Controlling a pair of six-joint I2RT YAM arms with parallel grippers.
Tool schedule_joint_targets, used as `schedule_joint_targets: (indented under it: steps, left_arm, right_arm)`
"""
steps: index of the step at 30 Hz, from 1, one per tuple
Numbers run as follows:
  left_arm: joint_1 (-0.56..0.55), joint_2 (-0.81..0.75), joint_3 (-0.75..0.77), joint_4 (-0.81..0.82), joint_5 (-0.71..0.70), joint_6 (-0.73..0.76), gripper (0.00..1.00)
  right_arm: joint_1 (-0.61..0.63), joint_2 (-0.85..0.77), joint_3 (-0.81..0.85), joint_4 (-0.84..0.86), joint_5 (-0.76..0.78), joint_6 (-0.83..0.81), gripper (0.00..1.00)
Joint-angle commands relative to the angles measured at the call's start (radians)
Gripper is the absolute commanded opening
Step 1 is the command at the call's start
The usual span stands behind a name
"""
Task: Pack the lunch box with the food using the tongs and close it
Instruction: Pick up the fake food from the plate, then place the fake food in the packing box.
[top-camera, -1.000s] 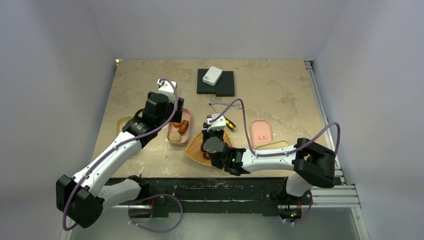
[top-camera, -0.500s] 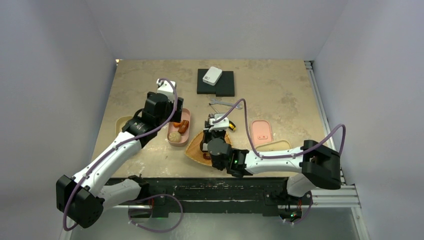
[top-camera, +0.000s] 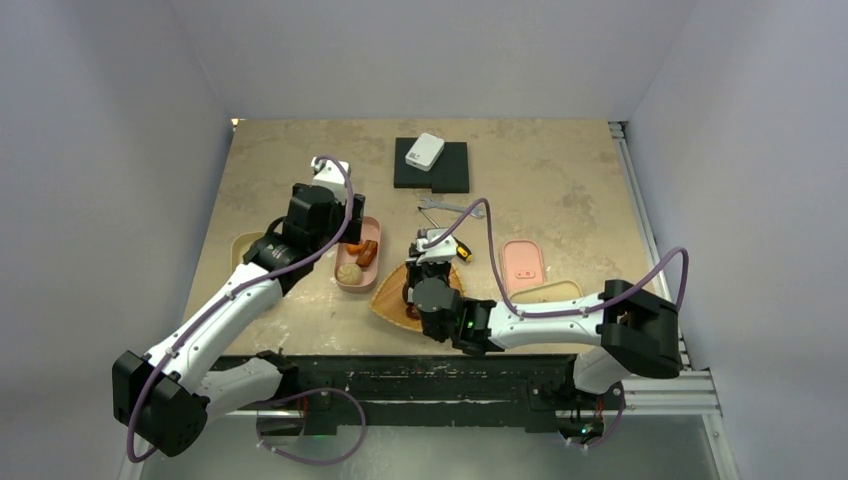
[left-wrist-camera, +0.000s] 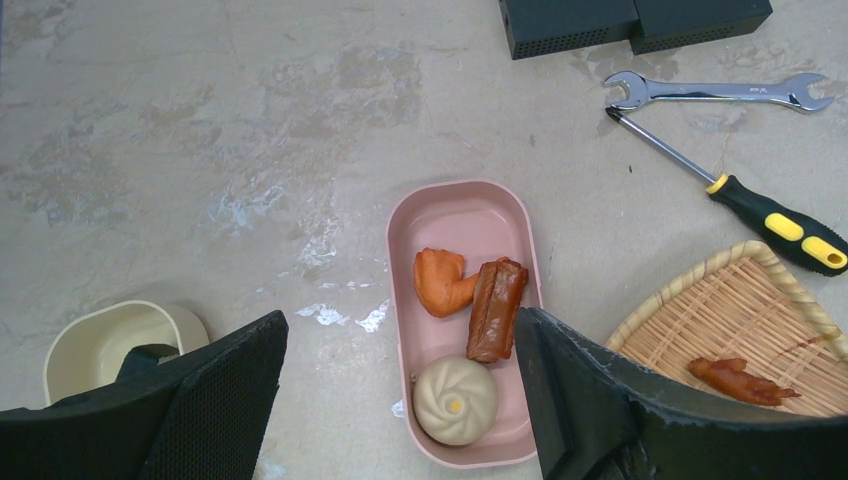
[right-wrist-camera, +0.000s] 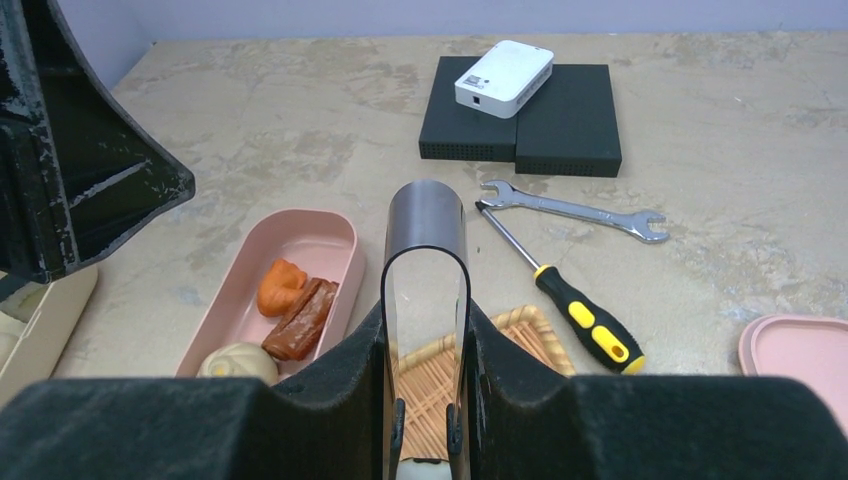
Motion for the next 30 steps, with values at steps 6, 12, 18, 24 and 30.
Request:
schedule_joint_targets:
  steps: [6,12,18,24,30]
  left_arm:
    - [0.042,-0.011,-0.008,0.027,0.048,-0.025,0.83]
    - [0.142,-0.012,-0.011,0.044,0.154,-0.057,0.83]
    - [0.193,-0.008,-0.01,0.052,0.207,-0.07,0.83]
    - [0.204,-0.009,-0.014,0.054,0.209,-0.069,0.83]
    - [0.208,-0.011,-0.014,0.052,0.209,-0.067,0.83]
  right_arm:
    - [0.023,-0.036,0.061,0.045,0.043,-0.045,0.0]
    - [0.03,-0.042,0.074,0.056,0.044,-0.069,0.0]
    - [0.032,-0.04,0.093,0.07,0.029,-0.095,0.0]
    - [0.031,-0.021,0.141,0.055,-0.012,-0.108,0.0]
    - [0.031,-0.002,0.194,0.053,-0.06,-0.132,0.0]
